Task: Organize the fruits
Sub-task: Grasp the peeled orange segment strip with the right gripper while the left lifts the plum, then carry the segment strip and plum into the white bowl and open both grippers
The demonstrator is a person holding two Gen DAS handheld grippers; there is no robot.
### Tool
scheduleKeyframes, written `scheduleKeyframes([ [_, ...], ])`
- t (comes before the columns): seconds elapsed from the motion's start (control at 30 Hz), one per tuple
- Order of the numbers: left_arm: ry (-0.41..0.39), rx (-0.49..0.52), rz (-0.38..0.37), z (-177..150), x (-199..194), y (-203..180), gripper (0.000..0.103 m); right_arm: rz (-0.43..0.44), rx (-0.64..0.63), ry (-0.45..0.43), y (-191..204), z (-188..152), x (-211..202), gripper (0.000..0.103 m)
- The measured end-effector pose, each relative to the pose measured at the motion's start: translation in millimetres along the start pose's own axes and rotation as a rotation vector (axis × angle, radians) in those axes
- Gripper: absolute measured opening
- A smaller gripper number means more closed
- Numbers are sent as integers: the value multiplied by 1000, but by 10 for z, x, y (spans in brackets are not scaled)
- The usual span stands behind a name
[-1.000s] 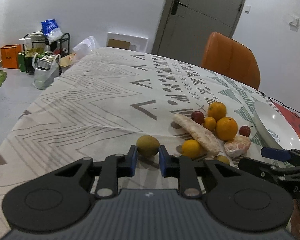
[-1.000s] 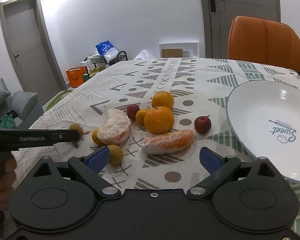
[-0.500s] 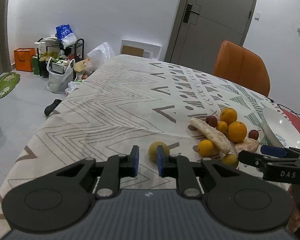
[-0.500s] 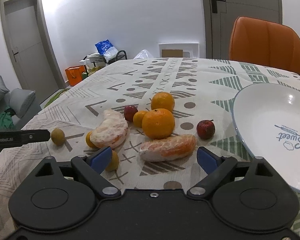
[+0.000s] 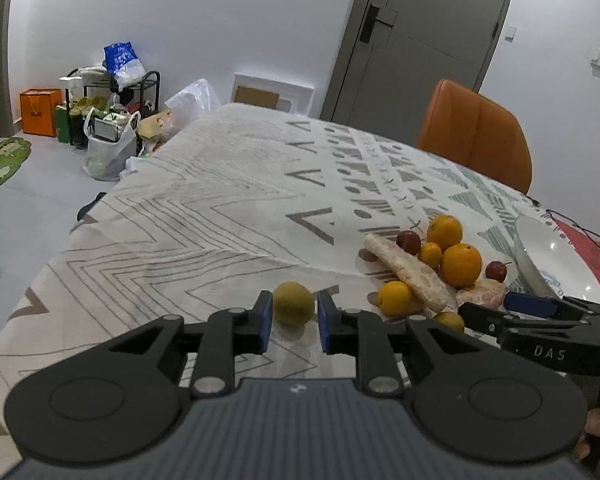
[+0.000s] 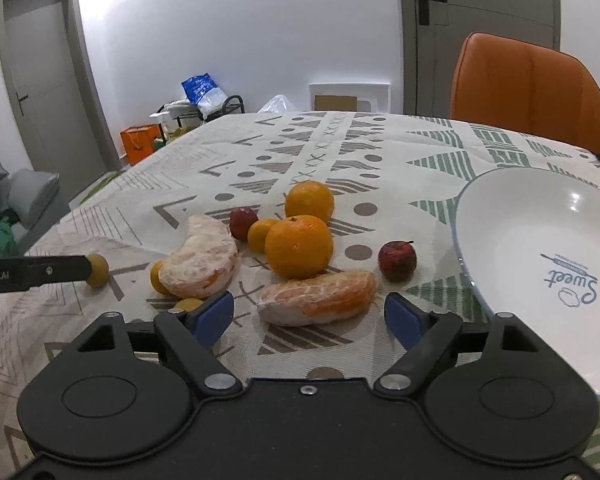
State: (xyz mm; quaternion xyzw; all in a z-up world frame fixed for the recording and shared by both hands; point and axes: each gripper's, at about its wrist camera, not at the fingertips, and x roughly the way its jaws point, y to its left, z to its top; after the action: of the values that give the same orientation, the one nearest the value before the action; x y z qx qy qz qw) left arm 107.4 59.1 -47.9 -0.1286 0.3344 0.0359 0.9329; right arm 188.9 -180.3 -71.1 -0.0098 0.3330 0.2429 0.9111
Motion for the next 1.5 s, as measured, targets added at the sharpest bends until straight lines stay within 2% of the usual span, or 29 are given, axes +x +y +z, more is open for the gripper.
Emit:
scheduleKeyframes([
  [0.27,12,10,10,-13,146,-31,23,-3,-47,-2,55,21,76,79],
  [0.3,10,10,10,-15,148,-37,23,-7,-54,-2,62,24,88,77],
  [0.4,8,17,13,-27,139,-47,23,-36,-74,-11,70,24,99,62],
  [0.43,8,20,14,-34,131,-49,23,-38,-74,-14,57,28,95,61],
  [0.6,0,33,0,-22,64,-109,23,13,-42,-16,-2,32,18,59],
  [0.8,-30,59,-14,18,-38,-234,23,40,-41,-59,15,42,-166,59],
  [1.13,-61,120,-70,83,-83,-568,23,-7,1,-138,-242,84,-534,59],
  [1.5,-51,183,-131,74,16,-964,23,-89,62,-149,-651,-63,-752,59],
])
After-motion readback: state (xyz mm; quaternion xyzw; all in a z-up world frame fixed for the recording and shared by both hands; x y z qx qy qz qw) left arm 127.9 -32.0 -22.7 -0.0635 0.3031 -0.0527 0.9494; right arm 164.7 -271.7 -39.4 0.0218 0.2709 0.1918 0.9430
